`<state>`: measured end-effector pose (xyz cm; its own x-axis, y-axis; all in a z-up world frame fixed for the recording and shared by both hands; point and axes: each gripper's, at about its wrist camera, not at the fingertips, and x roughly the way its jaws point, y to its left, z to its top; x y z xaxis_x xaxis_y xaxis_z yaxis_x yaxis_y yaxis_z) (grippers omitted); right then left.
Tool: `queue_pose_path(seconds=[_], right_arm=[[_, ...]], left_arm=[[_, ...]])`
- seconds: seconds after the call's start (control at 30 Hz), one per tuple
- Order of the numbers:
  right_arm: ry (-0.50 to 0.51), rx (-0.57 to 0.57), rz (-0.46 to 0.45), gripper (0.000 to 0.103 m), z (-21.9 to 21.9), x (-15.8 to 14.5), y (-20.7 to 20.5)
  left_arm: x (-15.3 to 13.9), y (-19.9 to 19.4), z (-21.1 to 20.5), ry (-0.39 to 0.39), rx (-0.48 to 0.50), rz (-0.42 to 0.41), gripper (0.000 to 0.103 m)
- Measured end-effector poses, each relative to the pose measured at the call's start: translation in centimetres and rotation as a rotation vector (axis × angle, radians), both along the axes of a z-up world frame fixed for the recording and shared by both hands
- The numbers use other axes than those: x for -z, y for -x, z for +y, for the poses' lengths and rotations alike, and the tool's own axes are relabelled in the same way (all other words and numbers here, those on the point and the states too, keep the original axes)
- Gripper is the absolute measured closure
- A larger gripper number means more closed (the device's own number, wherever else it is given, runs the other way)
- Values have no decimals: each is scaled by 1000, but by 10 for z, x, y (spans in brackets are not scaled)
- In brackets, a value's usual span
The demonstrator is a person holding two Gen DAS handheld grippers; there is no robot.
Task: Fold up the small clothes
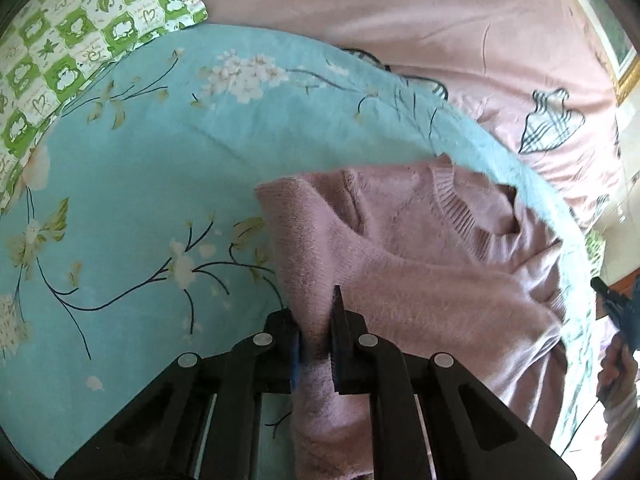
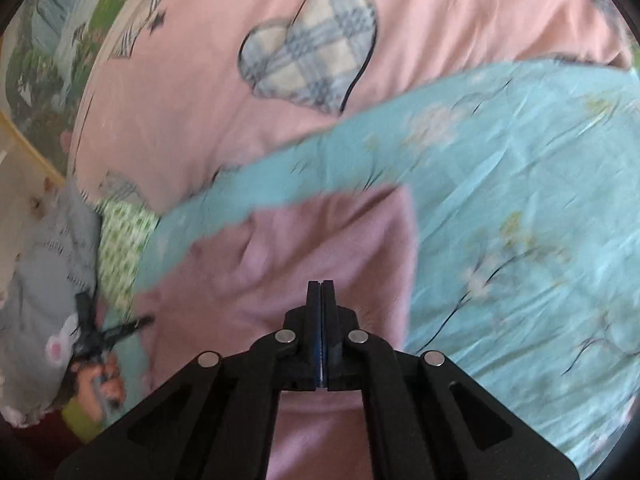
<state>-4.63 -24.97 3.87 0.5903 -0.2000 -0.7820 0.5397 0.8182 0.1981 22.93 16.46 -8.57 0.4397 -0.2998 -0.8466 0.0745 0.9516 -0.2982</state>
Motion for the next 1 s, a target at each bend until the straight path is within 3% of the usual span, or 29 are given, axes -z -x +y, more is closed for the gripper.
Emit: queue_pose_path(seconds=[0.03,0.1,0.2,0.37,0.47,0.57,0.67,0.7,0.77,0.87,1.0], right_arm=[[-18,-19,52,97,-2,8,-7],[-37,-57,114,80,-2,21,-18],[10,-115,211,64,7,39,-29],[48,-128,325,64,6,65,-43],[17,-125,321,95,6,65,-38],[-62,-87,176,97,18,29,-15],[-184,-19,-82,98,34,-24,22],[-179,15,-92,98,35,-31,28],[-144,53,-31,98,28,-23,22],[-151,127,58,98,7,12,-1],[-43,210,232,97,-5,53,-25]], left_arm=[[2,-2,-4,-5,-1,2,94],[2,-4,-3,-2,-15,-2,94],[2,-4,0,6,-29,-3,94],[6,-4,2,-1,-36,9,94],[6,-4,3,-2,-46,8,94],[3,0,6,12,-58,-7,94],[2,3,8,14,-53,-15,94],[3,2,7,9,-50,-15,94],[5,-1,4,-1,-49,-11,94],[9,-5,3,-15,-65,-3,94],[16,-8,3,-54,-83,16,93]])
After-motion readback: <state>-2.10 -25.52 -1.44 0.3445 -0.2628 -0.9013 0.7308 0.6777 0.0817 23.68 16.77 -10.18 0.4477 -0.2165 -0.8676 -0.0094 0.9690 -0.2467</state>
